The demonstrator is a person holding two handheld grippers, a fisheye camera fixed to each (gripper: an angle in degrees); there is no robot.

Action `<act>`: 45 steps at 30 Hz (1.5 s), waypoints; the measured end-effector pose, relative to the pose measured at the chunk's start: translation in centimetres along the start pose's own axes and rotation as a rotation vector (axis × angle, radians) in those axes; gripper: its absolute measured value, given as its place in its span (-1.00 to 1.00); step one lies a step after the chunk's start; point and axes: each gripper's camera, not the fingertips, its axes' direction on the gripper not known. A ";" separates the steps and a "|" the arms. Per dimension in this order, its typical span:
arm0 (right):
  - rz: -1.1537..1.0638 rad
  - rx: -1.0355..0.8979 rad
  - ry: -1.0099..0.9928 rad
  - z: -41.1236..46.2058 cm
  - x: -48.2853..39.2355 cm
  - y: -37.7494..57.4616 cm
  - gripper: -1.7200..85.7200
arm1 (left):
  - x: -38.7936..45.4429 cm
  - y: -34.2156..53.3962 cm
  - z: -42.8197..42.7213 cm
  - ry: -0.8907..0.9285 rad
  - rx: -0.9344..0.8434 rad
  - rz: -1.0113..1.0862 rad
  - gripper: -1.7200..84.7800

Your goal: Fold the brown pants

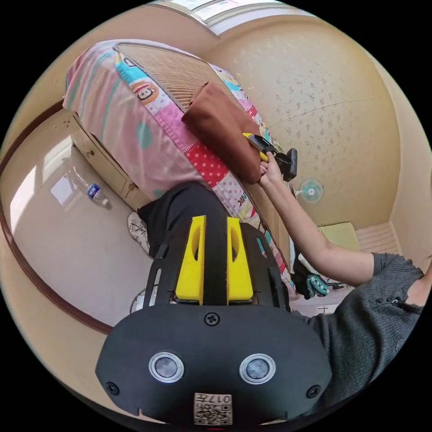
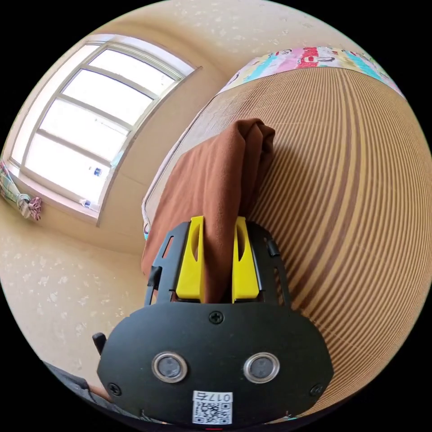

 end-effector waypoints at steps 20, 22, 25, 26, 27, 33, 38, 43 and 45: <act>-0.343 -0.306 0.241 -15.4 -0.2 18.5 -0.94 | 1.5 1.7 -1.5 -0.080 0.040 0.121 -0.78; -0.091 -0.207 0.317 -25.6 5.5 25.8 -0.94 | 3.5 1.1 -0.5 -0.054 0.034 0.196 -0.78; 0.233 0.041 0.508 -39.0 9.9 35.4 -0.93 | 7.1 0.6 1.7 0.034 0.031 0.330 -0.78; 0.285 0.101 0.542 -41.5 10.1 37.3 -0.92 | 8.6 0.3 2.9 0.067 0.011 0.380 -0.78; 0.363 0.235 0.598 -46.1 9.9 40.7 -0.91 | 9.4 0.2 3.6 0.082 -0.006 0.405 -0.78; 0.477 0.653 0.773 -61.1 6.7 49.7 -0.77 | 19.2 0.0 11.0 0.171 -0.211 0.620 -0.78; 0.614 0.808 0.786 -66.3 9.5 52.5 -0.68 | 26.8 2.7 14.3 0.213 -0.279 0.731 -0.78; 0.722 0.906 0.620 -68.0 14.6 55.1 -0.71 | 28.4 5.1 15.4 0.219 -0.312 0.676 -0.78; 0.715 0.950 0.613 -68.8 14.1 55.6 -0.74 | 28.3 5.7 15.2 0.192 -0.320 0.656 -0.78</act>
